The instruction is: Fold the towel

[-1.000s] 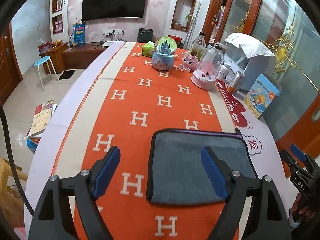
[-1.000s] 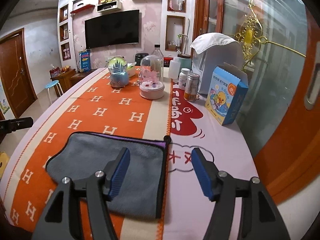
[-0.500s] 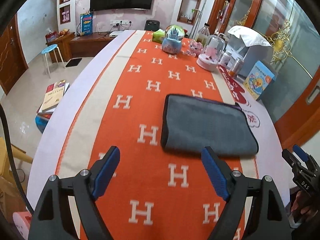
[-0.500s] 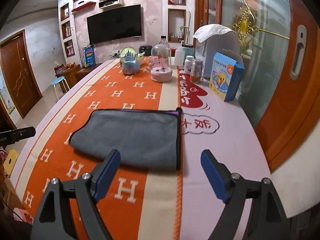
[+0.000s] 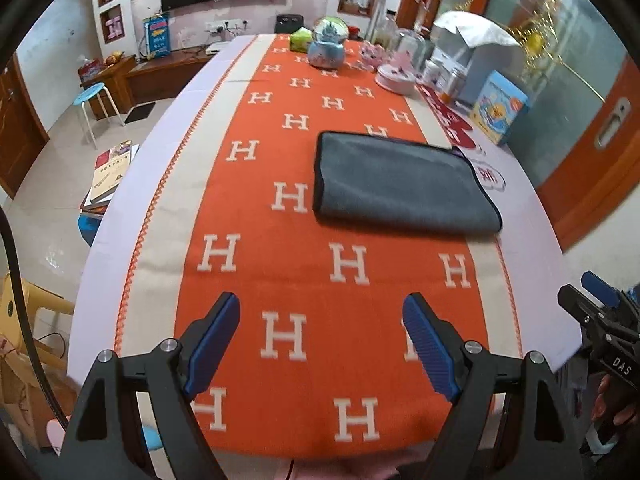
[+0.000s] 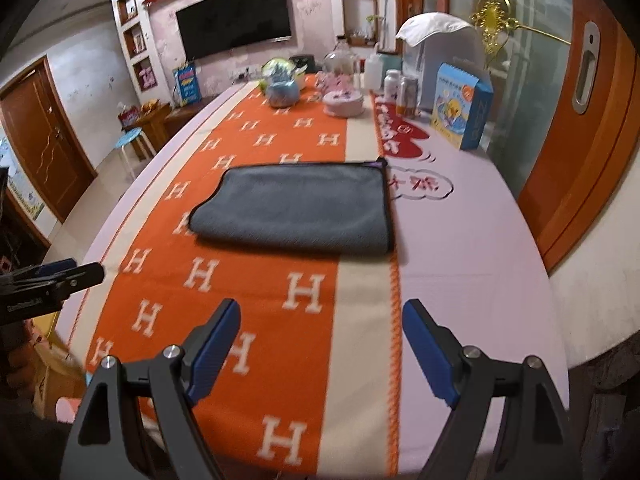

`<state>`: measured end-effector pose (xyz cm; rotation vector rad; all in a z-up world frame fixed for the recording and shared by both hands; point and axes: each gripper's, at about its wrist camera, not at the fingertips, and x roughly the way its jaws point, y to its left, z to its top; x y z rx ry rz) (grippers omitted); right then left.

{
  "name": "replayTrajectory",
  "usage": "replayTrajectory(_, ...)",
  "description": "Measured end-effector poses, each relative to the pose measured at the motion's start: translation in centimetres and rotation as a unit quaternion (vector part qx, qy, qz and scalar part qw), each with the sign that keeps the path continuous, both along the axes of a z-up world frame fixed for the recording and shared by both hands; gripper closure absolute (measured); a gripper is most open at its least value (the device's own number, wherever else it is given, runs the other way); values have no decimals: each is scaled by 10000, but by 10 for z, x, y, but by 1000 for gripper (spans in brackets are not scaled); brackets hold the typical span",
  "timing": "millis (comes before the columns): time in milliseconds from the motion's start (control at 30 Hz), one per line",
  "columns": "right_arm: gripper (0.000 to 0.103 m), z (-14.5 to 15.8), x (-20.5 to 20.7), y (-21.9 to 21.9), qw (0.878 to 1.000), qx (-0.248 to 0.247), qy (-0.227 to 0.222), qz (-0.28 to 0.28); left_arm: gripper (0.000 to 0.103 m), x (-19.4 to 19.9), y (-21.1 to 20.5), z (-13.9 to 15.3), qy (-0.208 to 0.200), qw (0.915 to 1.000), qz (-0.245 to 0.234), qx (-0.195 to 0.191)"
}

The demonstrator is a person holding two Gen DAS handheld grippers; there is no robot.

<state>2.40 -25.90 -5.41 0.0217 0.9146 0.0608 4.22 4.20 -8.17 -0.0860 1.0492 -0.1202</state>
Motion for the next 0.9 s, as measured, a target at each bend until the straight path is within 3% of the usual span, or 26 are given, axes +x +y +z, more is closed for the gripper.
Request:
replayTrajectory(200,18,27,-21,16,9990,29,451,36,20,-18,-15,26,189,9990,-189,370)
replayTrajectory(367,13,47,-31,22,9954,389,849,-235,20,-28,-20,51,244,9990,-156,334)
replayTrajectory(567,13,57,-46,34,9968,445,638,-195,20,-40,-32,68,171,9985,-211,484)
replayTrajectory(900,6,61,-44,39,9978,321,515,-268,20,-50,-31,84,-438,9959,222,758)
